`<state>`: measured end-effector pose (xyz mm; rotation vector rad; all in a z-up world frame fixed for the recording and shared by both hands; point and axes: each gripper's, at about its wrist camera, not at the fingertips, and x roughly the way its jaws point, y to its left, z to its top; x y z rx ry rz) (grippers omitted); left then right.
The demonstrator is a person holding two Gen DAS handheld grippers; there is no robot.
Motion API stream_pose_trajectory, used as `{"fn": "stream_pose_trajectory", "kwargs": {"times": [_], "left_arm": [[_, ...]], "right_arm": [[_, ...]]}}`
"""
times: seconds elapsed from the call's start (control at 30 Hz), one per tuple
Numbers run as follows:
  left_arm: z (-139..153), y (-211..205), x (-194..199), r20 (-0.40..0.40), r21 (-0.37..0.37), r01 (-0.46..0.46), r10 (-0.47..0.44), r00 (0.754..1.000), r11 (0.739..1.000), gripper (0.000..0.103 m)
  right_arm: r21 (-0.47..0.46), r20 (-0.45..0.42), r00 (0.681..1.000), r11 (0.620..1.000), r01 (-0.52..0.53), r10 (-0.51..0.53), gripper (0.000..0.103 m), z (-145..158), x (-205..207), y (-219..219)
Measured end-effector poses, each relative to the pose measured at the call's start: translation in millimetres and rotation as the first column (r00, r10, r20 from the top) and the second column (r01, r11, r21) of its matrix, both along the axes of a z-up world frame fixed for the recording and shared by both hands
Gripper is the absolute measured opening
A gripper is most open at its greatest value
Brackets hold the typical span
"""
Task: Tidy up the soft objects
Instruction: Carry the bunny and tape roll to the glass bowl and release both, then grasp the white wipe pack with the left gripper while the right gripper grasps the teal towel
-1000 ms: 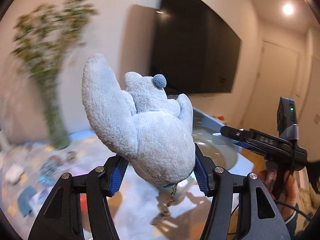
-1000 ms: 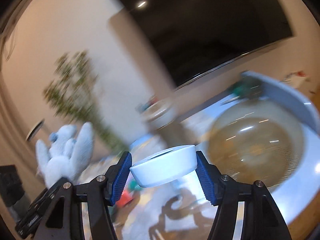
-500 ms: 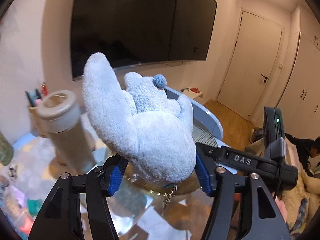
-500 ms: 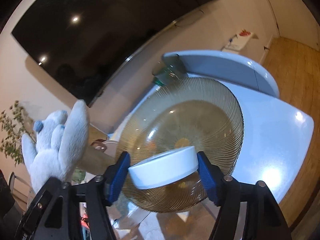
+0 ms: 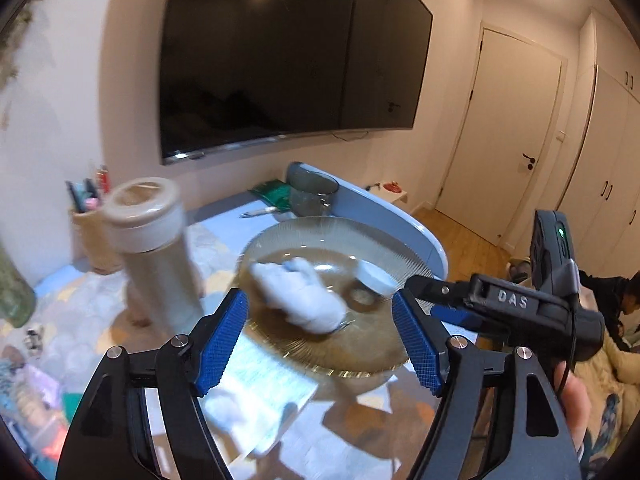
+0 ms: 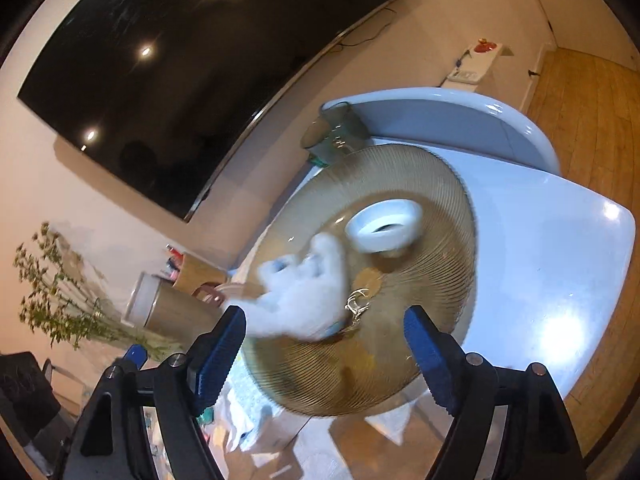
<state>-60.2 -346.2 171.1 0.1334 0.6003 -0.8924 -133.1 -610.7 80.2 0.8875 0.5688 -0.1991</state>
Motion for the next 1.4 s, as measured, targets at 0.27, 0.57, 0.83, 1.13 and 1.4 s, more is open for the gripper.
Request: {"fn": "stream_pose_trajectory", "kwargs": {"times": [0.27, 0.57, 0.83, 1.13, 1.4], "left_arm": [[10, 91, -23, 0.003, -0.063, -0.116, 0.116, 0.993, 0.991, 0.074], [33, 250, -40, 0.02, -0.186, -0.399, 0.41, 0.912, 0.898, 0.085], [25, 371, -65, 0.013, -0.203, -0.627, 0.642, 0.767, 0.752, 0.086], [-2, 440, -62, -0.035, -0.176, -0.71, 0.717, 0.696, 0.681, 0.086], [-60, 417, 6, -0.033, 0.031, -0.591, 0.592, 0.805, 0.806, 0.086]], "right_arm": [[-0.094, -0.014, 0.988, 0.984, -0.152, 0.152, 0.08, 19, 9, 68], [-0.257, -0.027, 0.938, 0.904, -0.341, 0.346, 0.08, 50, 21, 179], [-0.333, -0.09, 0.849, 0.787, -0.519, 0.521, 0.08, 40, 40, 297], [-0.382, -0.2, 0.752, 0.657, -0.651, 0.629, 0.08, 10, 55, 389], [-0.228, -0.276, 0.651, 0.61, -0.759, 0.707, 0.08, -44, 82, 429]]}}
